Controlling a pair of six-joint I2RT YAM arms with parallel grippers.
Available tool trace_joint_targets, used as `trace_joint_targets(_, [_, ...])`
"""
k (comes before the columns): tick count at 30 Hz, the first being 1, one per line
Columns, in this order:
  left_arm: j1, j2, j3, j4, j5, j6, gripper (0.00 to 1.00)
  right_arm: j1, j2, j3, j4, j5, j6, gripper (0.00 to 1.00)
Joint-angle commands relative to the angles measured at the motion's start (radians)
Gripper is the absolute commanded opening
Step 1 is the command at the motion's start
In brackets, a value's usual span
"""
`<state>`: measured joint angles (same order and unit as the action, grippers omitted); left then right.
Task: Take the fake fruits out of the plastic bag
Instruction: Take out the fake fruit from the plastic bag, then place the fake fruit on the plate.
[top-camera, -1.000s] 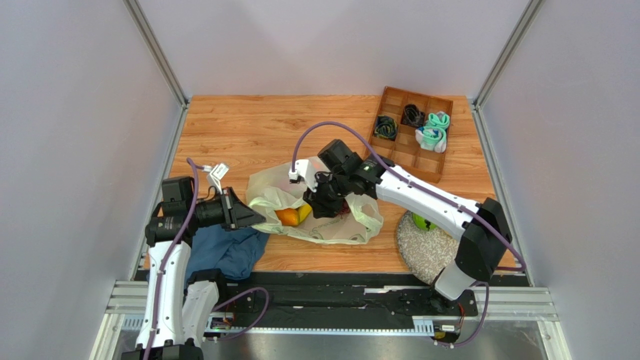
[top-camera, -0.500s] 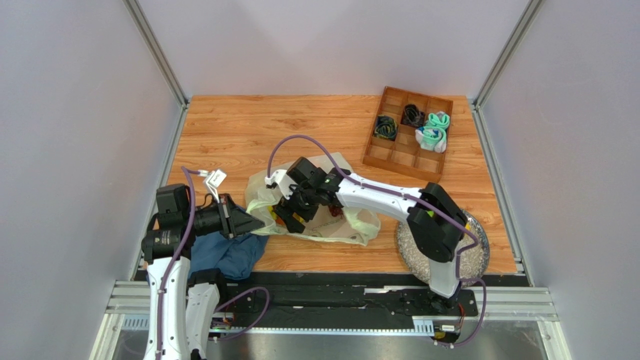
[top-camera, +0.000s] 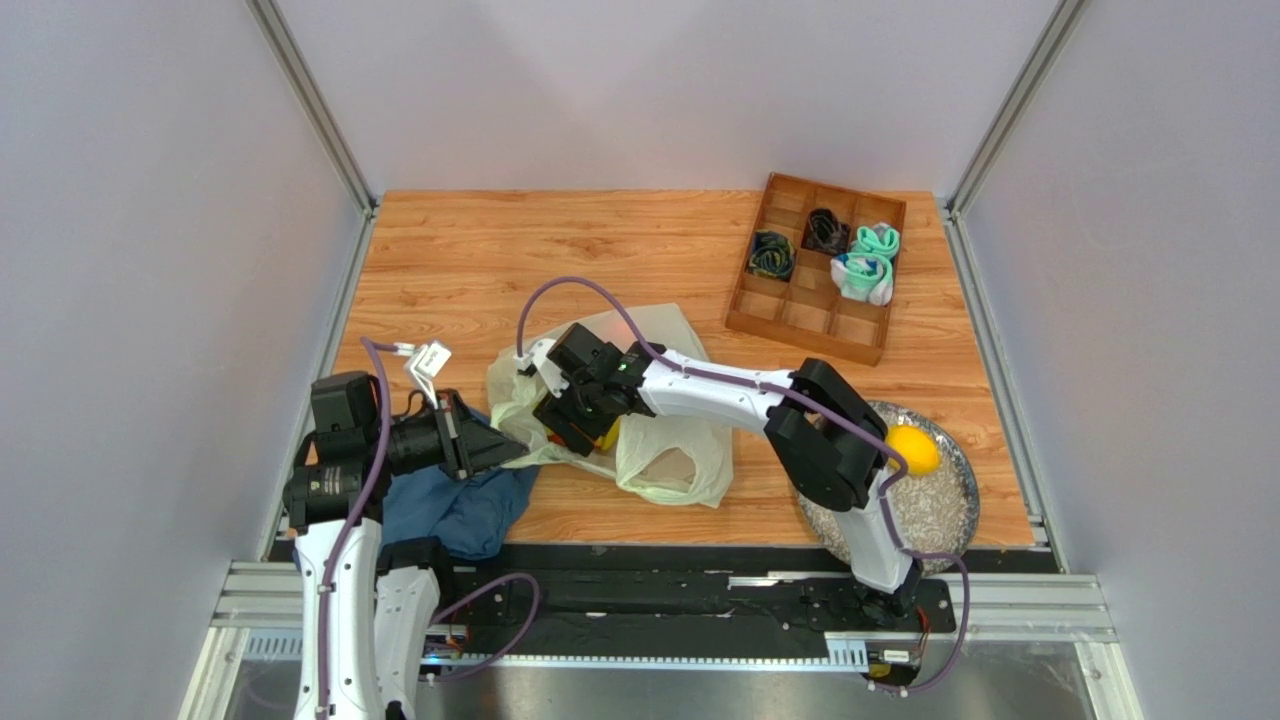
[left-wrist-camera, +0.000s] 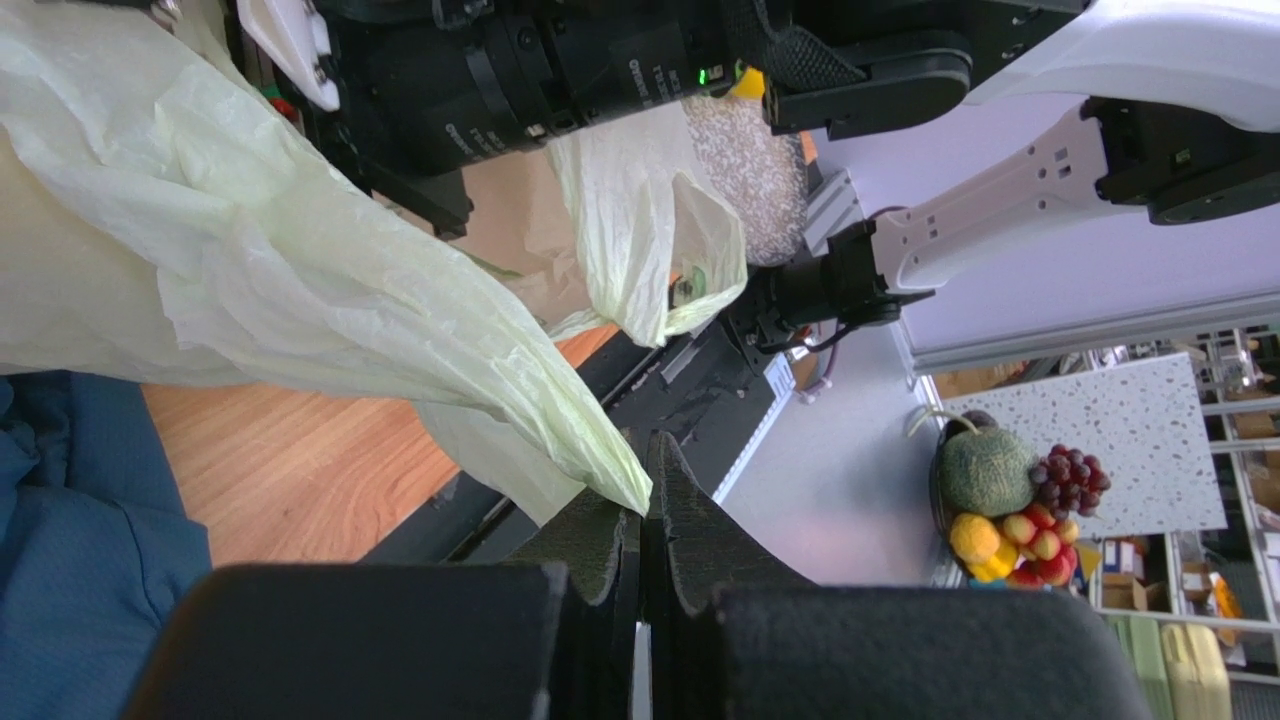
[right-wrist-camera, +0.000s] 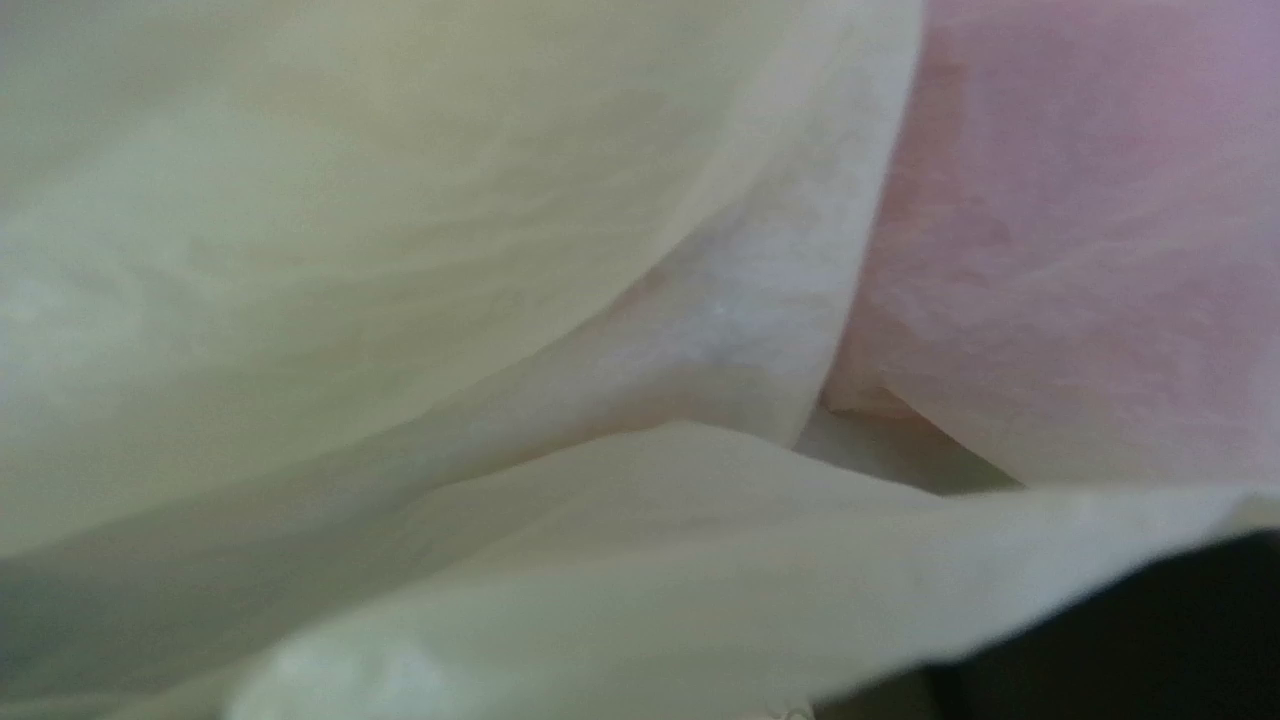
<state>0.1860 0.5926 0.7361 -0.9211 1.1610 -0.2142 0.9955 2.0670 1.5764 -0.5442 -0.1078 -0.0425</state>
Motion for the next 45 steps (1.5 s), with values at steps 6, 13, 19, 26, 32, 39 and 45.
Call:
trace_joint_targets(6, [0.009, 0.012, -0.021, 0.083, 0.002, -0.034, 0.0, -0.021, -0.241, 0.013, -0.078, -0.087, -0.223, 0.35])
trace_joint_targets(13, [0.01, 0.082, -0.061, 0.278, -0.004, -0.186, 0.0, -0.04, -0.511, -0.006, -0.288, -0.191, -0.411, 0.24])
trace_joint_targets(19, [0.01, 0.138, -0.072, 0.369, -0.029, -0.224, 0.0, -0.2, -0.705, -0.078, -0.384, -0.265, -0.36, 0.24])
trace_joint_targets(26, [0.01, 0.153, -0.078, 0.346, -0.02, -0.221, 0.0, -1.043, -0.945, -0.257, -0.456, -0.282, -0.277, 0.25])
trace_joint_targets(32, [0.01, 0.197, -0.086, 0.37, -0.024, -0.234, 0.0, -1.68, -0.926, -0.395, -0.644, -0.342, -0.385, 0.26])
trace_joint_targets(39, [0.01, 0.21, -0.092, 0.383, -0.02, -0.241, 0.0, -1.907, -0.767, -0.492, -0.627, -0.339, -0.488, 0.28])
trace_joint_targets(45, [0.01, 0.185, -0.095, 0.38, -0.02, -0.243, 0.0, -1.899, -0.607, -0.555, -0.561, -0.313, -0.508, 0.29])
